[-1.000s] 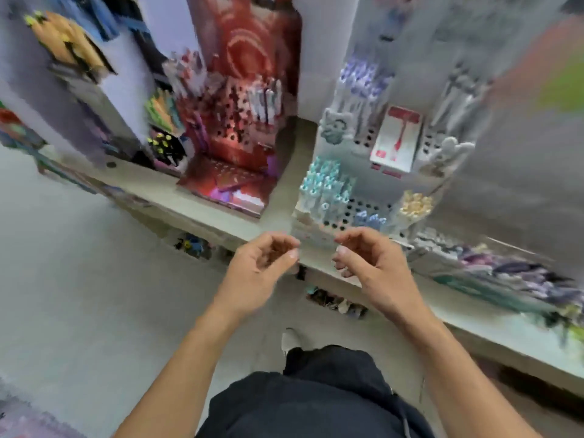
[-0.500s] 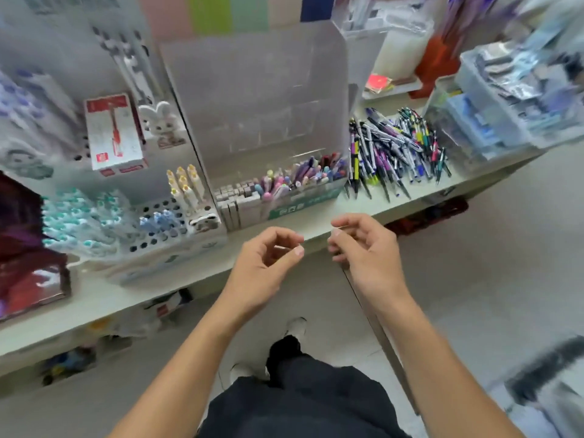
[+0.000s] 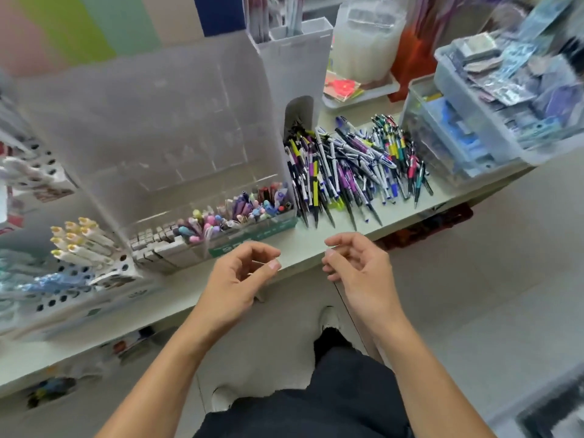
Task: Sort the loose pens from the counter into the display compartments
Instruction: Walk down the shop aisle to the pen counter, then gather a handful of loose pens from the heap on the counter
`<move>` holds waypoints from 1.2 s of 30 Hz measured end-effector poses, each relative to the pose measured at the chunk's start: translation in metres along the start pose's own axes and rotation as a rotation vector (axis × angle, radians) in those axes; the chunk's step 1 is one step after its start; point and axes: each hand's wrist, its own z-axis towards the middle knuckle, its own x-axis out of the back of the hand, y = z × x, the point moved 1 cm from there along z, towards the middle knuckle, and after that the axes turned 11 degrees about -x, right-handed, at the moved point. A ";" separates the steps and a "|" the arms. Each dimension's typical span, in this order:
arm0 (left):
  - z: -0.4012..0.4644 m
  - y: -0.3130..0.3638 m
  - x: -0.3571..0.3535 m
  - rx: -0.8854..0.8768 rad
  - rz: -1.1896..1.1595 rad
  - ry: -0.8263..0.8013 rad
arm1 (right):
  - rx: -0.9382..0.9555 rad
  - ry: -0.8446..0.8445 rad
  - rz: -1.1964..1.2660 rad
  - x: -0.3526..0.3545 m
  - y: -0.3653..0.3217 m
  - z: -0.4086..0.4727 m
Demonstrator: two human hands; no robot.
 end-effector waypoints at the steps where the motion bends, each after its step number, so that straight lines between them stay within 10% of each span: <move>1: 0.014 -0.003 -0.012 0.014 0.015 0.021 | -0.011 -0.033 -0.032 0.010 -0.002 0.018; 14: 0.112 -0.008 -0.103 0.144 0.089 0.229 | -0.094 -0.139 -0.289 0.062 -0.027 0.134; 23: 0.189 -0.017 -0.137 0.168 0.444 0.234 | -0.061 0.165 -0.699 0.108 -0.051 0.200; 36: 0.291 -0.056 -0.148 0.666 0.548 0.497 | -0.476 0.298 -0.649 0.163 -0.035 0.340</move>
